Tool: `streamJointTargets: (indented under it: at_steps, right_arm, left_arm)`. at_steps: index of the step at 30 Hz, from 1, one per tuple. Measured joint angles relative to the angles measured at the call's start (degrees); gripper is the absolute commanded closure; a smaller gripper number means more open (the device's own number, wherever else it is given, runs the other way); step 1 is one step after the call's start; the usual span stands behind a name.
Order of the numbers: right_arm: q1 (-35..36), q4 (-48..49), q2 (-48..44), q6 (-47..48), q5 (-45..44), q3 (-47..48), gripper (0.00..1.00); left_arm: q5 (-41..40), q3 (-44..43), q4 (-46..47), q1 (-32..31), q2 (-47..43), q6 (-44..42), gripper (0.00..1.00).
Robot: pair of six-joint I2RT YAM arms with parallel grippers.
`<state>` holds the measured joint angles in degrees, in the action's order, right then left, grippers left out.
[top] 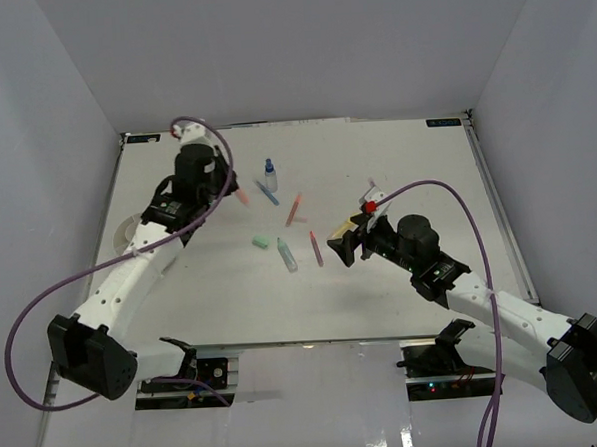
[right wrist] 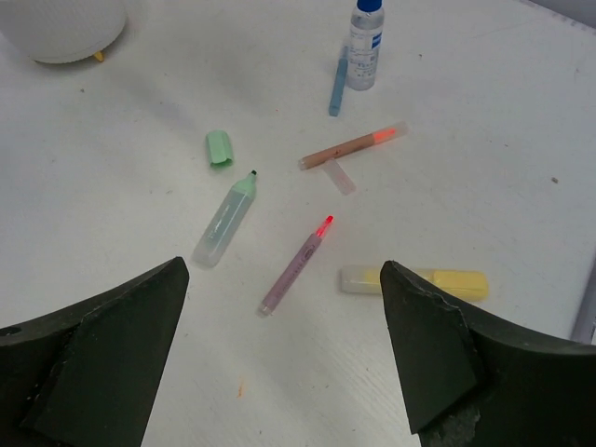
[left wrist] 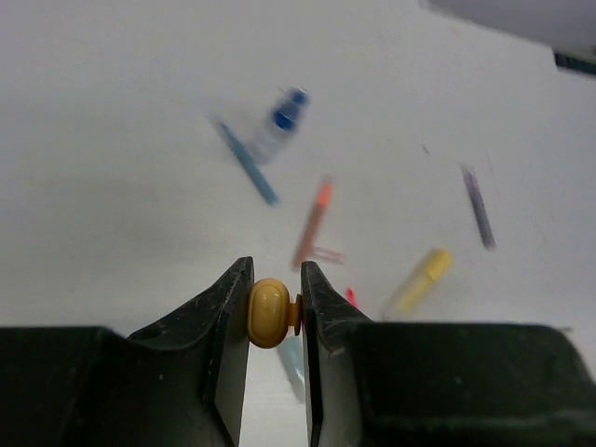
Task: Sort the stationery into containers
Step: Place the pen in the storage box.
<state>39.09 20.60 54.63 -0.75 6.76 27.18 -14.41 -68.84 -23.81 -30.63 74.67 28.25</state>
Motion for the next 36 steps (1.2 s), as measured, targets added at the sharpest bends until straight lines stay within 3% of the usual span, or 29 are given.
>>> streamJointTargets:
  at_steps: [6, 14, 20, 36]
  right_arm:
    - [0.0, -0.3, 0.0, 0.0, -1.9, -1.5, 0.1]
    - [0.0, -1.0, -0.8, 0.0, -2.4, -2.9, 0.1]
    - [0.0, -1.0, -1.0, 0.0, -2.4, -3.1, 0.1]
    - [0.0, -1.0, -1.4, -0.1, -3.9, -3.5, 0.1]
  left_arm:
    - [-3.1, 0.0, -1.0, 23.5, -5.5, -4.2, 0.81]
    - [0.2, 1.9, 0.1, 41.1, -2.9, -6.3, 0.82]
    - [3.1, 2.9, 1.4, 44.4, 1.5, -6.3, 0.84]
    - [3.3, 8.6, 4.4, 45.1, 2.6, -6.3, 0.85]
